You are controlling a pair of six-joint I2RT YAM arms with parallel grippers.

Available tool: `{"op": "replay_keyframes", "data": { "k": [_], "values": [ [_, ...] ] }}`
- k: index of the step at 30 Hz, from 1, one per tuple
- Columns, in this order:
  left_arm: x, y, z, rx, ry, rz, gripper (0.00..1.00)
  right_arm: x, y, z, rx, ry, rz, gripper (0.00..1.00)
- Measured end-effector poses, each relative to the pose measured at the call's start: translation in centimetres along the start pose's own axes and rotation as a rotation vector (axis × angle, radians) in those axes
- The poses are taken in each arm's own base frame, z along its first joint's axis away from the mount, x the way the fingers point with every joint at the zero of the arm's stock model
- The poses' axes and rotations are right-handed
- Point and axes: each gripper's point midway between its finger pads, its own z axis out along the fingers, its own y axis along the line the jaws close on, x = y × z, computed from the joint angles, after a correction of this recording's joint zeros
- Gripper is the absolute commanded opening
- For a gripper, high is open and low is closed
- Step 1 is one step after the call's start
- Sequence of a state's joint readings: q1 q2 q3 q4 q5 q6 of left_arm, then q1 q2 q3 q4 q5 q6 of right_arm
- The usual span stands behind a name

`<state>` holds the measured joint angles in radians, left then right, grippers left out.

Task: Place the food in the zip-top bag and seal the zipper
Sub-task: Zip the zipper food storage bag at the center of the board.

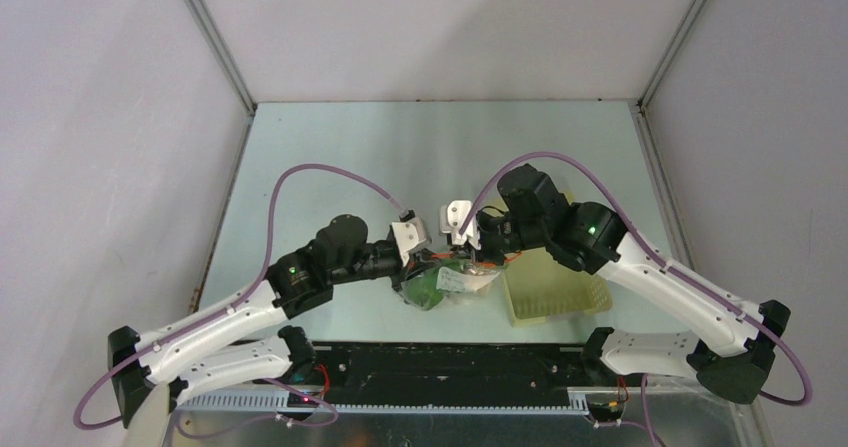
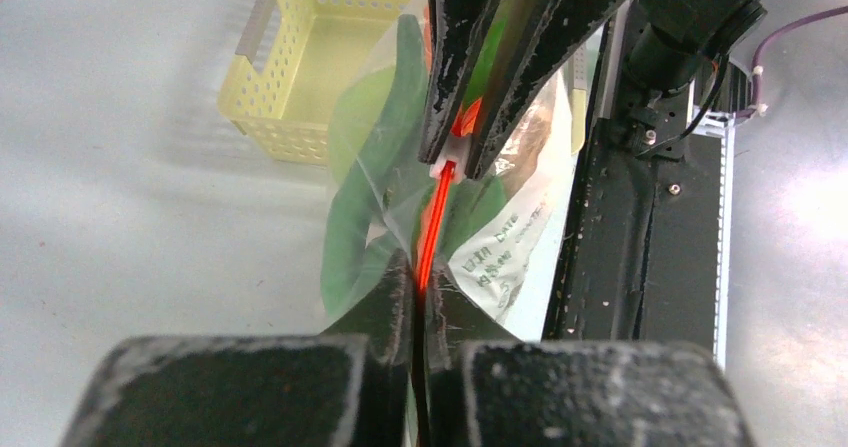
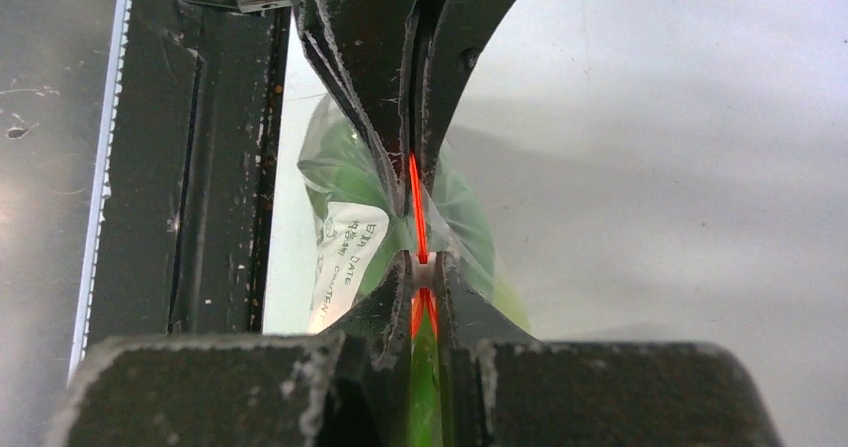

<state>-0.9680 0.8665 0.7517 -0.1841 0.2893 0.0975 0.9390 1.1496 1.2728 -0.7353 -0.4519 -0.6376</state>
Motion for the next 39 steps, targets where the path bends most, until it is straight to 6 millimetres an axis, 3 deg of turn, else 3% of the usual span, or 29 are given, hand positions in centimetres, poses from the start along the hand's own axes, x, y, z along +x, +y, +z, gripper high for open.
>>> {"op": "replay_keyframes", "data": {
  "k": [5, 9, 13, 22, 28, 32, 37, 38, 39],
  "values": [
    [0.5, 0.7, -0.5, -0.078, -0.039, -0.088, 0.0, 0.5, -0.7, 0.3, 0.019, 0.028, 0.001, 0.0],
    [1.1, 1.3, -2.0, -0.154, -0.105, -0.131, 0.0, 1.2, -1.5, -0.3, 0.05, 0.061, 0.024, 0.0],
    [0.4, 1.4, -3.2, -0.183, -0.166, -0.144, 0.0, 0.9, -1.9, -0.5, 0.062, 0.054, 0.021, 0.0],
    [0.2, 2.3, -3.6, -0.24, -0.182, -0.154, 0.0, 1.4, -3.5, -1.1, 0.123, 0.073, 0.035, 0.0],
    [2.4, 3.5, -4.3, -0.322, -0.125, -0.173, 0.0, 7.7, -7.5, -5.5, 0.355, 0.337, 0.119, 0.0],
    [2.4, 3.7, -4.5, -0.339, -0.13, -0.177, 0.0, 9.1, -7.6, -6.6, 0.391, 0.409, 0.133, 0.0],
    [2.4, 3.6, -4.5, -0.33, -0.129, -0.176, 0.0, 7.5, -6.9, -6.1, 0.35, 0.303, 0.1, 0.21],
    [2.4, 3.6, -4.5, -0.328, -0.129, -0.176, 0.0, 6.8, -6.6, -5.9, 0.332, 0.262, 0.089, 0.34],
    [2.3, 3.5, -4.5, -0.324, -0.129, -0.176, 0.0, 6.1, -6.2, -5.8, 0.313, 0.22, 0.079, 0.39]
  ]
}}
